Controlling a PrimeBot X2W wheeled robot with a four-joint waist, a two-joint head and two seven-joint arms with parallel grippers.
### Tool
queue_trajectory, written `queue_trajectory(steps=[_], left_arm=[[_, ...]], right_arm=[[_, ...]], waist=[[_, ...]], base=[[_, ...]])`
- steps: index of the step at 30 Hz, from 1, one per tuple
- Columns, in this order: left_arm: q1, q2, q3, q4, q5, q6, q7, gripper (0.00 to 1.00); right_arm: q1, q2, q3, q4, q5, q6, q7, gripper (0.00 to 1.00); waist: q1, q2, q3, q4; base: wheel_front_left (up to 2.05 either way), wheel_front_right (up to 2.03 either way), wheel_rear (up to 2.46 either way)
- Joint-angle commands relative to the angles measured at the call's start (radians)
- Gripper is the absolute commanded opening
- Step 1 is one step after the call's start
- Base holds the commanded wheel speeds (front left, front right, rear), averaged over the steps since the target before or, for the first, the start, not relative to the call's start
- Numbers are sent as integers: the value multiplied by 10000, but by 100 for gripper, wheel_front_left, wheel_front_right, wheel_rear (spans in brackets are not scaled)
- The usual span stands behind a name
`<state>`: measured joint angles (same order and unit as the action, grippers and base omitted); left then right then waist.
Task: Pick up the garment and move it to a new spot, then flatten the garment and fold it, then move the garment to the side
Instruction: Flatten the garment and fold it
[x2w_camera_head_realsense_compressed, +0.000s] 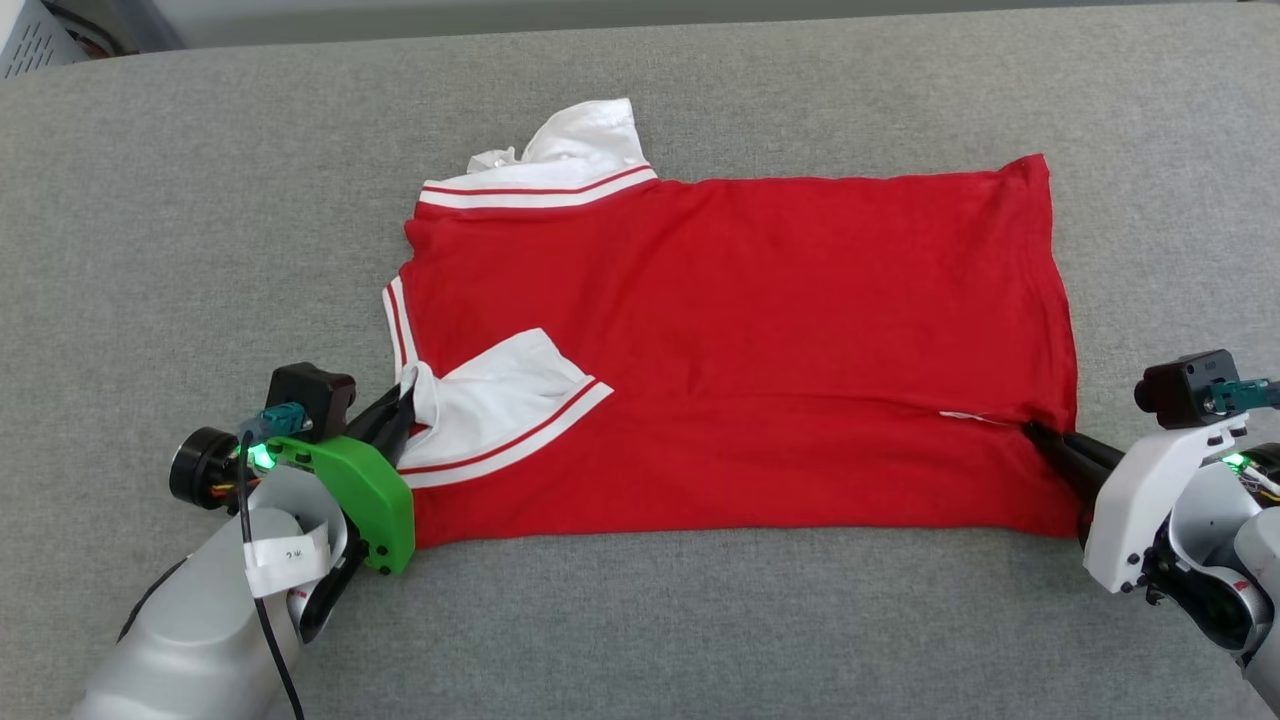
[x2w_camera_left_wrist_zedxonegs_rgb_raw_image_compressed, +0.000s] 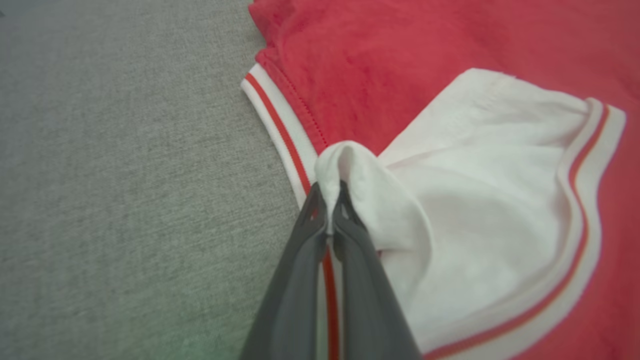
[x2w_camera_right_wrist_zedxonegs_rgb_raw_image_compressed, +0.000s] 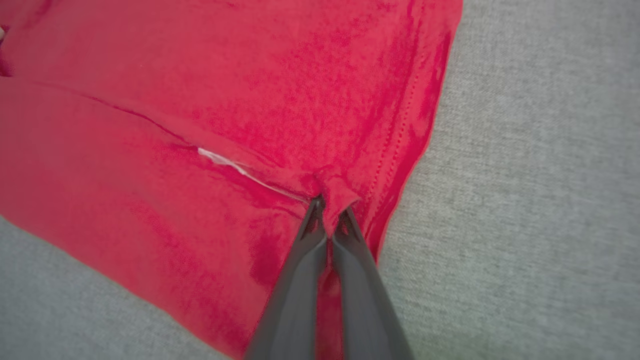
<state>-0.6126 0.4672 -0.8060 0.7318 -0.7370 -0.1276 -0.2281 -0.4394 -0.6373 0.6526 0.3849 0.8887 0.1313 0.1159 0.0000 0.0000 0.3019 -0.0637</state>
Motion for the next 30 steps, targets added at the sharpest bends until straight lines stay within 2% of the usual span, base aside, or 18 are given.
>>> queue_trajectory(steps=[1, 2, 3, 4, 15, 20, 25, 30], left_arm=[[28, -72, -216, 261, -105, -30, 47, 0], [-30, -70, -246, 338, -152, -30, -7, 23], [-109, -59, -278, 432, -175, -30, -70, 100], [-185, -56, -317, 479, -195, -30, -126, 100], [-1168, 630, -364, -85, 243, -30, -159, 100], [-1697, 1294, -774, -1352, -620, -30, 1694, 100], [-2071, 1921, -1361, -2453, -1922, -30, 4681, 100], [-2175, 2295, -1839, -3244, -3193, -30, 6909, 100]], right_arm=[[-135, 41, 78, 116, 60, -6, -165, 0], [-144, 33, 93, 152, 90, -6, -265, 20], [-134, 17, 99, 177, 159, -6, -368, 69], [-122, -30, 91, 170, 177, -6, -517, 100], [756, -579, -704, -573, 157, -6, -1654, 100], [1225, -615, -1219, -972, -123, -6, -1546, 100], [1522, -536, -1611, -1232, -347, -6, -1299, 100], [1678, -376, -1898, -1488, -538, -6, -1009, 100]], waist=[[0, 0, -119, 75], [0, 0, -177, 99], [0, 0, -260, 131], [0, 0, -352, 172], [0, 0, -1189, 534], [0, 0, -1419, 646], [0, 0, -1482, 713], [0, 0, -1439, 682]], base=[[0, 0, 0], [0, 0, 0], [0, 0, 0], [0, 0, 0], [0, 0, 0], [0, 0, 0], [0, 0, 0], [0, 0, 0]])
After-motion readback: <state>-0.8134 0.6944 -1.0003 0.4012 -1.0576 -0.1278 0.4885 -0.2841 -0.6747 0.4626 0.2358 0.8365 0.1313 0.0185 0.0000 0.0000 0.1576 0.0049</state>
